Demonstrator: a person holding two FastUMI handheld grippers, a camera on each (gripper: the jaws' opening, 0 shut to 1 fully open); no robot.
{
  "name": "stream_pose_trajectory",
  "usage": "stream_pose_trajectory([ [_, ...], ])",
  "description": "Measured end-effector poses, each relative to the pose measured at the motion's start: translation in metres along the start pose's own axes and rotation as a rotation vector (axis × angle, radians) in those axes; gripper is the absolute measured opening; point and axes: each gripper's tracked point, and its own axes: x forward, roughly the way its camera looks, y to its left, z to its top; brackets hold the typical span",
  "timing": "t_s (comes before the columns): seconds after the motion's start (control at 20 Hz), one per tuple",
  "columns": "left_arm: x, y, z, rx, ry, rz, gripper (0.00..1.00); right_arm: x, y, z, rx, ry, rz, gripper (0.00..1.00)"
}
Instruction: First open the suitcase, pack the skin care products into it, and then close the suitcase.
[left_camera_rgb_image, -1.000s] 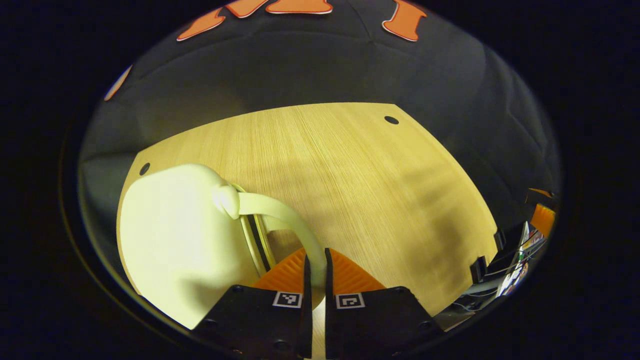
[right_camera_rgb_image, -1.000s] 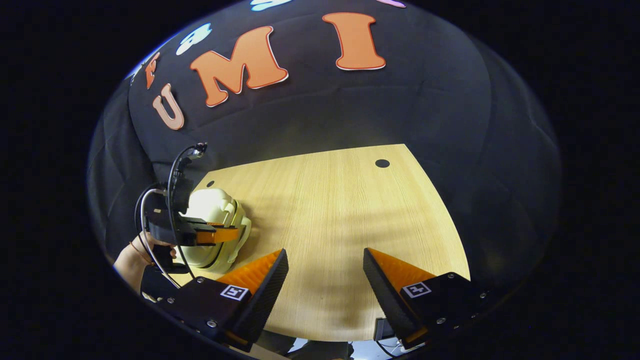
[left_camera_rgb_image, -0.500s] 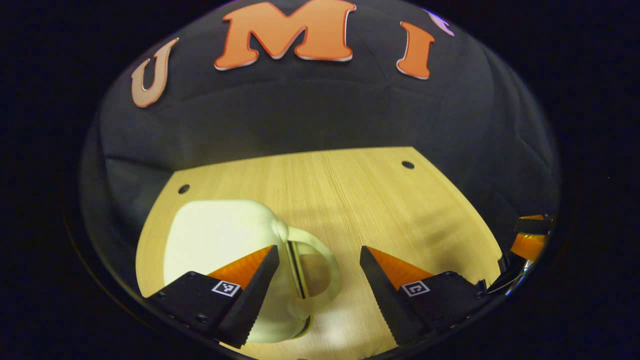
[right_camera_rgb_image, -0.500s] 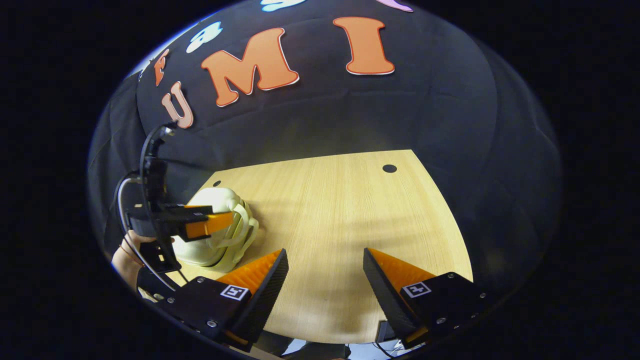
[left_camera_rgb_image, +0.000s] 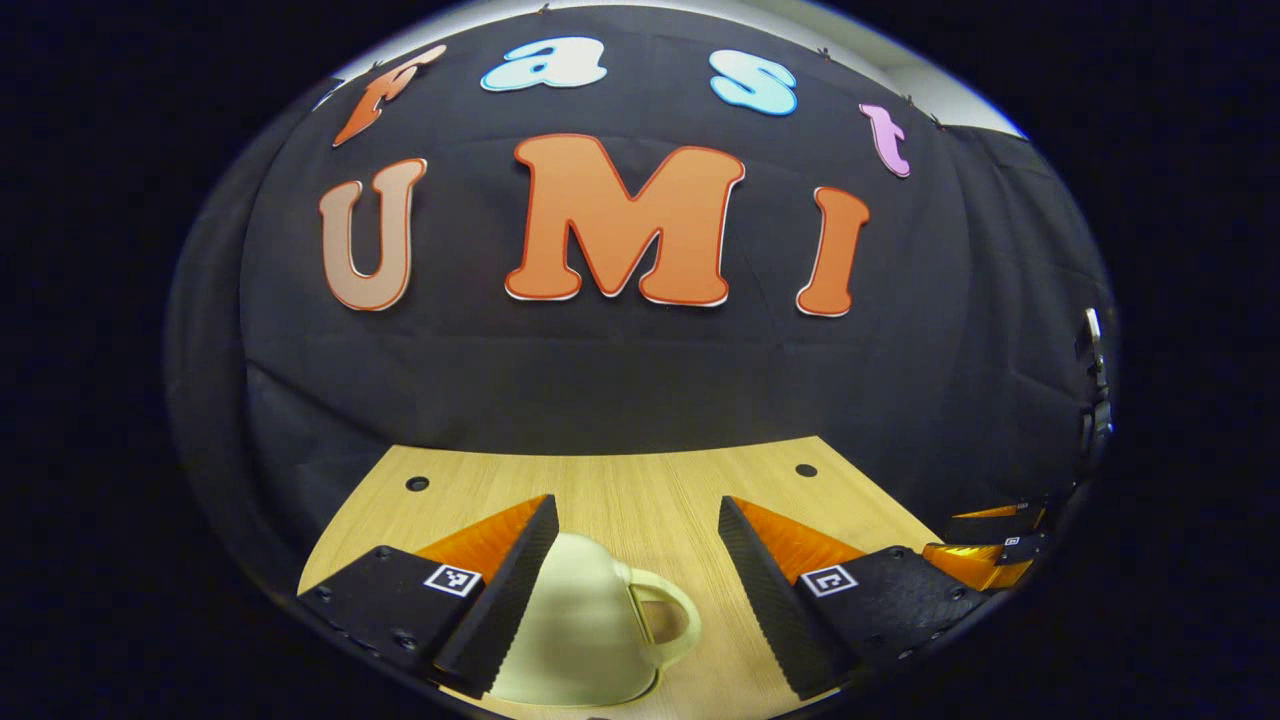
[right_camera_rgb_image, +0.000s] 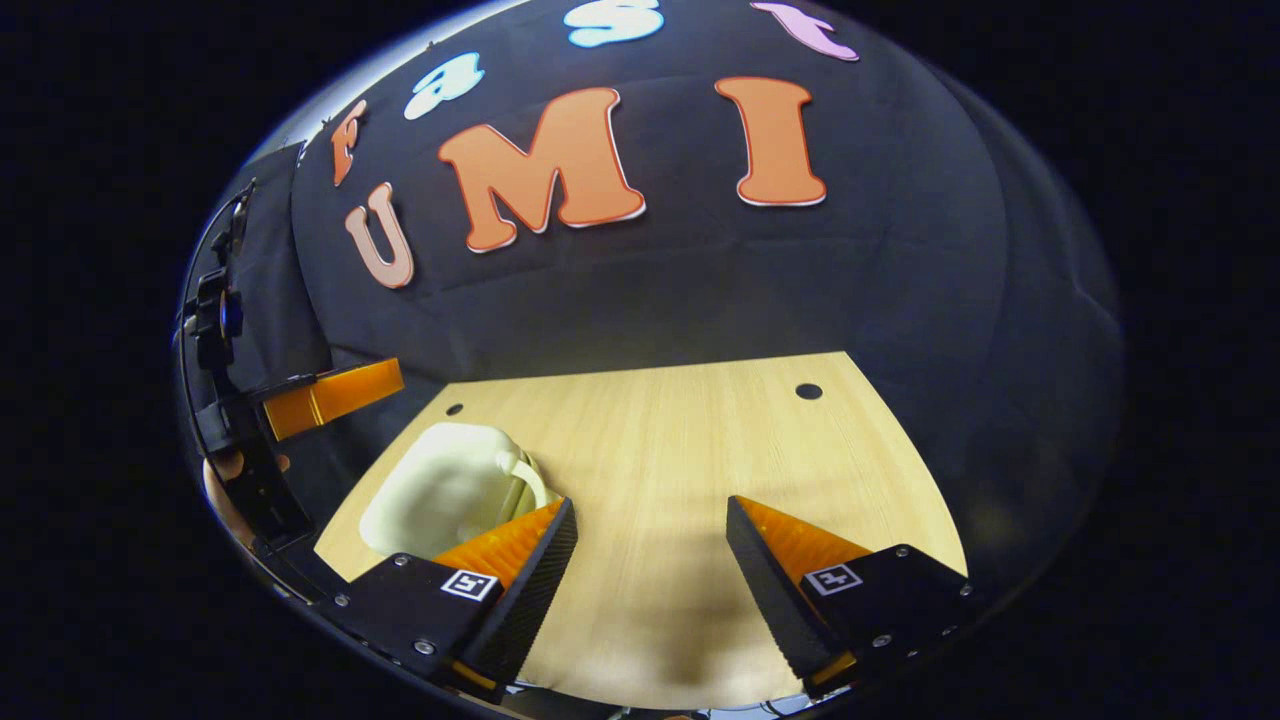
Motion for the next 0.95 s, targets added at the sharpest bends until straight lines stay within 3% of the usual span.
stream_pose_trajectory([
  [0.15,-0.004,0.004,-0.001,-0.021,-0.005,0.019,1.00,-0.001,0.008,0.003,0.004,-0.033,-0.054,0.96],
  [0.35,-0.029,0.054,0.001,-0.070,-0.051,0.026,0.99,-0.007,0.022,0.011,-0.022,-0.110,-0.113,0.96],
  [0.45,-0.041,0.069,0.015,-0.091,-0.117,0.036,0.99,-0.010,0.034,0.019,-0.024,-0.152,-0.115,0.96],
  [0.6,-0.049,0.096,0.019,-0.028,-0.142,0.088,0.99,-0.014,0.054,0.028,-0.030,-0.199,-0.103,0.96],
  [0.8,-0.061,0.096,0.019,-0.081,-0.158,0.054,0.97,-0.011,0.067,0.046,-0.117,-0.285,-0.105,0.95],
  [0.95,-0.066,0.101,0.022,-0.077,-0.164,0.072,0.97,-0.007,0.073,0.044,-0.125,-0.262,-0.077,0.95],
])
